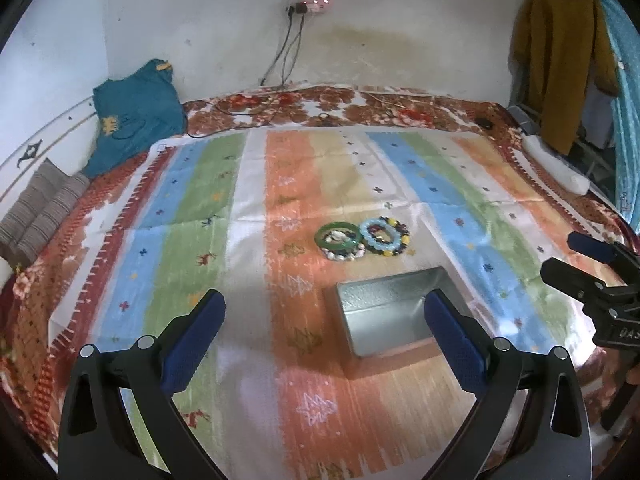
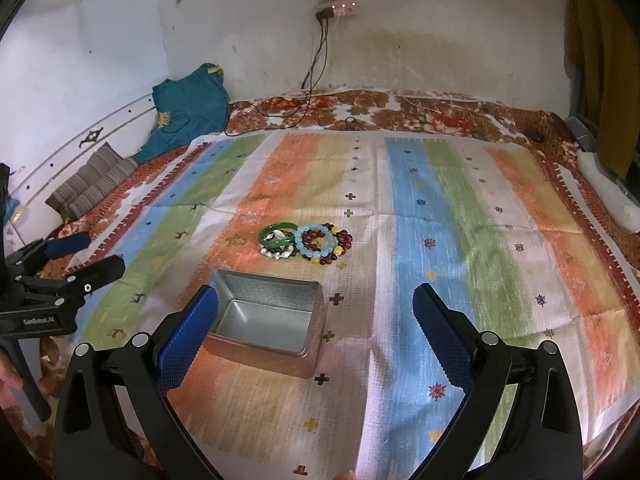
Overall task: Organize jewelry
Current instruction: 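Move both tools forward past the tin box toward the bracelet pile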
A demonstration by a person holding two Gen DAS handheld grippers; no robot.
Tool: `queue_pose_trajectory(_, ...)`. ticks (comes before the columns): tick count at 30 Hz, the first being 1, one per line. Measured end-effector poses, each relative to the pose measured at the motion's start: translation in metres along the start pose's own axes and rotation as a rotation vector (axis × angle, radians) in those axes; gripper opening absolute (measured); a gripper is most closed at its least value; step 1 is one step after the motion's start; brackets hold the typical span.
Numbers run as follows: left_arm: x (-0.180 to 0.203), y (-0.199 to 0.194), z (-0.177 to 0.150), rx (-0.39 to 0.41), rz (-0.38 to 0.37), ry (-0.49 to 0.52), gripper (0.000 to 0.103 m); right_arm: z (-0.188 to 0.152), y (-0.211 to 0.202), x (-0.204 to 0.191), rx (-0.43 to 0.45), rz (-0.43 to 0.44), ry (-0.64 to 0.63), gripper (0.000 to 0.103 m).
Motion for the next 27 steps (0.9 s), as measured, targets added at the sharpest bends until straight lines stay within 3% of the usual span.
queue_pose_trajectory(14, -0.011, 0.036, 0.013, -0.091, 0.002, -0.071, 0.098, 0.018, 0.031, 0.013, -0.048, -0.043, 0.016, 0.099)
queue_pose_trajectory(20, -0.021, 0.051, 0.022, -0.093, 0.037, -0.09, 0.098, 0.021, 0.046, 0.015, -0.084, -0.001, 0.058, 0.099)
queue_pose_trajectory(27, -0.027, 0.074, 0.029, -0.123, 0.052, -0.118, 0.098, 0.027, 0.061, 0.001, -0.109, 0.021, -0.009, 0.099)
Point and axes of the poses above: each gripper's, at about its wrist camera, not at the fingertips, and y roughly the way its jaws point, x to its right, z to its top, the point moved 9 cm from there along y, roughly the way its jaws point, and after that the axes turned 7 degrees about -y, right-handed, at the moved point
